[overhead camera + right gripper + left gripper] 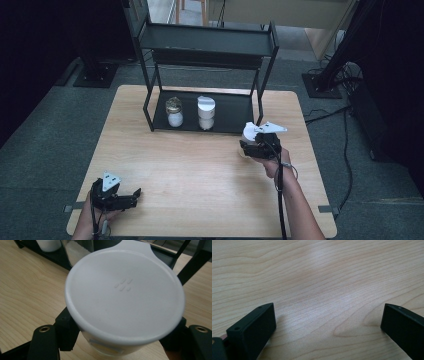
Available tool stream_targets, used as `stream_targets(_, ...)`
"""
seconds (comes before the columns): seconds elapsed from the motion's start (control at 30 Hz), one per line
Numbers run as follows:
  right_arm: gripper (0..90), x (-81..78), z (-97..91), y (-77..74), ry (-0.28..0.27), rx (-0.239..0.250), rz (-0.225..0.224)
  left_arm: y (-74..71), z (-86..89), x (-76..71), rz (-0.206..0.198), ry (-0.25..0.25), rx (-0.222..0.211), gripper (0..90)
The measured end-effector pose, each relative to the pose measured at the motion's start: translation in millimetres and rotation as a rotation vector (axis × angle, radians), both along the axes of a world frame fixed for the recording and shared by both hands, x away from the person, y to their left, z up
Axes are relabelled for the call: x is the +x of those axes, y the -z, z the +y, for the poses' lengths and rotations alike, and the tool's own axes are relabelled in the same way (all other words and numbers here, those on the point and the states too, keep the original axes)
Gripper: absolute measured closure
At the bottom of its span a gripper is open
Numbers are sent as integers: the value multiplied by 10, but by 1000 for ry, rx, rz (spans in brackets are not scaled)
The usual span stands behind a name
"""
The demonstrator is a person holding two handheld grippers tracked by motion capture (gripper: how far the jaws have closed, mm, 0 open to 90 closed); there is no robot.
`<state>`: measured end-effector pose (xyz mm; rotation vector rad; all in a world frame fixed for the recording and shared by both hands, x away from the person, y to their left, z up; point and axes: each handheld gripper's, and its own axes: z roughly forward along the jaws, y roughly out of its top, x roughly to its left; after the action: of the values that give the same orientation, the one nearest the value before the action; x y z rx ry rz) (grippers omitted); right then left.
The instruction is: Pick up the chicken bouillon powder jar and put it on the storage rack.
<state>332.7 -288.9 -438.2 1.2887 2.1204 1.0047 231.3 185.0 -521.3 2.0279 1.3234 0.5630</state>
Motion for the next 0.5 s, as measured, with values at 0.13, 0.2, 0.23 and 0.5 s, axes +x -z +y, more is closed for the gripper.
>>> stream_targets(0.13, 306, 44, 68, -22, -7, -1, 1, -1, 1, 0, 1, 1, -1, 0)
stream_targets(0.2, 306, 72, 103, -31, -11, -2, 2, -1, 1, -1, 1, 3, 0, 0)
stream_targets(0.23, 305, 83, 117, -34, -12, -2, 4, -1, 1, -1, 1, 3, -1, 0)
stream_targets(0.5, 306, 219, 240, -76, -16, -10, 15, -2, 2, -1, 2, 6, -3, 0)
